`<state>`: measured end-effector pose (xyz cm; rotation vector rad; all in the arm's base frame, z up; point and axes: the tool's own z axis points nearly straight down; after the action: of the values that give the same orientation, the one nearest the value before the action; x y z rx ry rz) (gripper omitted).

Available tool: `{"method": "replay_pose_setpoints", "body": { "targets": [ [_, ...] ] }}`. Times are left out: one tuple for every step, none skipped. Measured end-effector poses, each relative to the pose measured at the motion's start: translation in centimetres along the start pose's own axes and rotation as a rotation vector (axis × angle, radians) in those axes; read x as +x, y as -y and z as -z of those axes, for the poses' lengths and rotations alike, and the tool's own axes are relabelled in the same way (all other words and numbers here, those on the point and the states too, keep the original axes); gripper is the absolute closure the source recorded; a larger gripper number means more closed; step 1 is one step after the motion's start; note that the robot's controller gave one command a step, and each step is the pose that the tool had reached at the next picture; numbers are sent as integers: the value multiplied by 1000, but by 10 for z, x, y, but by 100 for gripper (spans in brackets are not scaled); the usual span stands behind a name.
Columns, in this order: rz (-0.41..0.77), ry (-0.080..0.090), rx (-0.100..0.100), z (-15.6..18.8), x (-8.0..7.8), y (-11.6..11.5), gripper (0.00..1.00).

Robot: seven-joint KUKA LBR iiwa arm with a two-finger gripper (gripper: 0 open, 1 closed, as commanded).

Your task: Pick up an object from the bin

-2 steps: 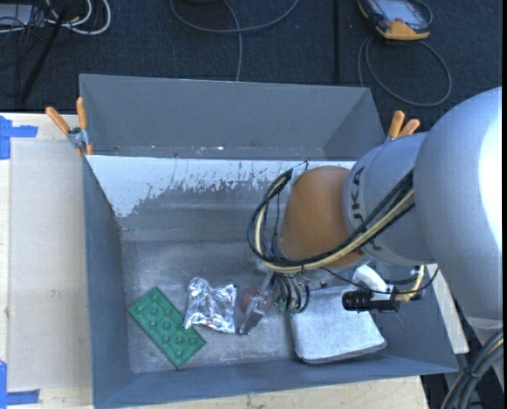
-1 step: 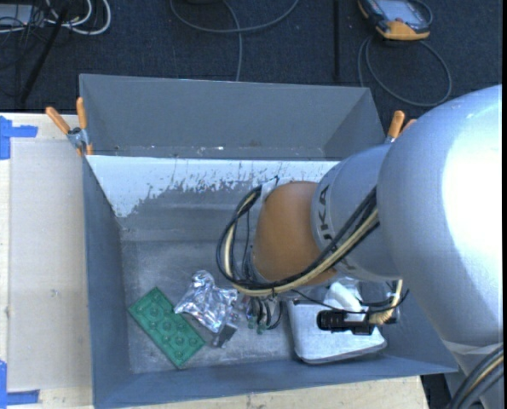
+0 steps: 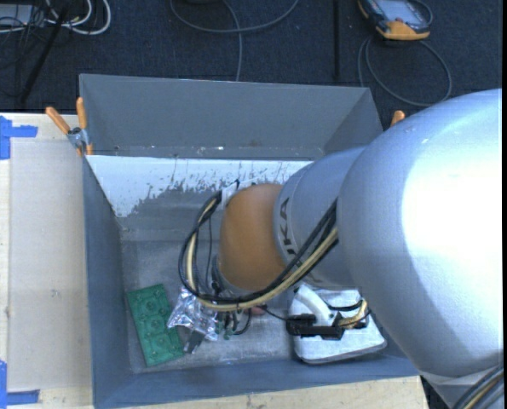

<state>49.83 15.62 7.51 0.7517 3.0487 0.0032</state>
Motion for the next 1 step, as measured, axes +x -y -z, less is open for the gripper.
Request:
{"method": "replay_pose_setpoints", "body": {
  "targets": [
    [-3, 3, -1, 1, -2, 1, 100]
  ]
}}
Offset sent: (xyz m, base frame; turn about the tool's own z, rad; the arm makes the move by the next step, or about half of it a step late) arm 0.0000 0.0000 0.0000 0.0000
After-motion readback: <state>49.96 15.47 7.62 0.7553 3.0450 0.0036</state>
